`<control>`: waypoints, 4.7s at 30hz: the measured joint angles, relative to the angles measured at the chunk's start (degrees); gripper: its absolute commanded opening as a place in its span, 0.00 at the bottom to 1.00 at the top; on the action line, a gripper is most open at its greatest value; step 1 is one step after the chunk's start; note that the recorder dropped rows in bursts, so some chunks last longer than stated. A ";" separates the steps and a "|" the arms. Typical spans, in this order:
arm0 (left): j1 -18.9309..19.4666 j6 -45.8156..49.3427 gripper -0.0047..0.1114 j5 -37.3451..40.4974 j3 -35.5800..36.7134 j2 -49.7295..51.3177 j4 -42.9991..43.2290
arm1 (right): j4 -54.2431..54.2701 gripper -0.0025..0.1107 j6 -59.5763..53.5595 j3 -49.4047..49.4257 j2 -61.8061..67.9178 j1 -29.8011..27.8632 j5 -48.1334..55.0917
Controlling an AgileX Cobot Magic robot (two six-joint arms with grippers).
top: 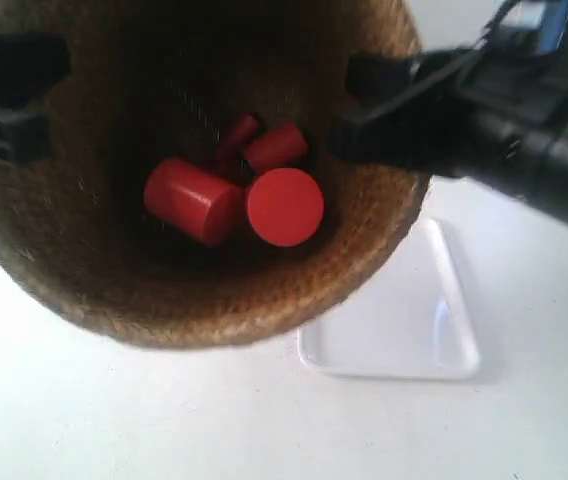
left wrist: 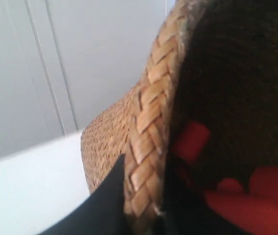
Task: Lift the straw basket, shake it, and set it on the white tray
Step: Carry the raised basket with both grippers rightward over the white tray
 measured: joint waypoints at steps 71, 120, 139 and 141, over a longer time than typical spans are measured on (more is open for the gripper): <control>-2.48 5.56 0.04 8.89 -0.85 -3.84 -10.27 | 7.07 0.02 -2.99 -3.74 -0.62 4.38 9.89; -1.12 10.23 0.04 1.38 0.02 3.91 -14.41 | 14.16 0.02 -13.20 -3.49 5.83 4.75 1.41; -2.47 10.42 0.04 2.96 -1.49 -3.79 -13.96 | 15.89 0.02 -17.55 -3.65 -2.15 7.05 -0.26; -2.09 10.15 0.04 4.54 0.67 -1.02 -14.80 | 16.78 0.02 -17.55 -1.67 2.04 7.05 1.32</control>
